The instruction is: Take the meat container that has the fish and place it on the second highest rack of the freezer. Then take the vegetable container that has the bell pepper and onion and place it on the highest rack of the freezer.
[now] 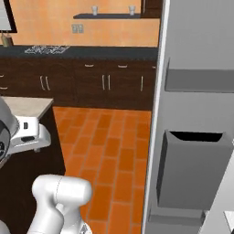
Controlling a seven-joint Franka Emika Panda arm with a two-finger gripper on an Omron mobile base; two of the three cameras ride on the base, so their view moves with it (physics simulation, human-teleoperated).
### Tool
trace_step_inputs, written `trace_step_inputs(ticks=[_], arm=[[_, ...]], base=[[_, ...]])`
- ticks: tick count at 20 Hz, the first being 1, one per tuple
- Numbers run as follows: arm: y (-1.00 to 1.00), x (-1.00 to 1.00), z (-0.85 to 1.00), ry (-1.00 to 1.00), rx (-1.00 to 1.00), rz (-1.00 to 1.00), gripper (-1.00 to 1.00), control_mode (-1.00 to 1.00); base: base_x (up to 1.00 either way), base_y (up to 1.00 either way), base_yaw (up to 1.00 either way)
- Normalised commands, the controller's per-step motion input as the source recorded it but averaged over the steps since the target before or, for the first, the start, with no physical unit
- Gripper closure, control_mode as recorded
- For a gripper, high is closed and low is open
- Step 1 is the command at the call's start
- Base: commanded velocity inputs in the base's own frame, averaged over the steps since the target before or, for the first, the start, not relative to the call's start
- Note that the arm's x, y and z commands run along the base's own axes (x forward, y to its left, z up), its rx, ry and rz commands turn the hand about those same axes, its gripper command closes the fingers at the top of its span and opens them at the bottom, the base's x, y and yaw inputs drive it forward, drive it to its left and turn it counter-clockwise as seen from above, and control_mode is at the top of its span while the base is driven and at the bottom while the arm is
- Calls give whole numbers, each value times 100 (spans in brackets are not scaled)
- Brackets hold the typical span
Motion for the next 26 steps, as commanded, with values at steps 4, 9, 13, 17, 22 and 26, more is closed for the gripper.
trace_step_inputs(ticks=[4,9,13,17,22,26], arm=[[0,0,0,0,0,0,-100,100],[0,0,0,0,0,0,-100,100],[0,0,0,0,0,0,-100,100],[0,0,0,0,0,0,-100,100],[0,0,0,0,0,0,-100,100],[0,0,0,0,0,0,-100,100]], base=[[73,6,-3],[90,16,-3],[100,35,-7],[99,16,-14],[95,7,-22],[99,-2,-34]])
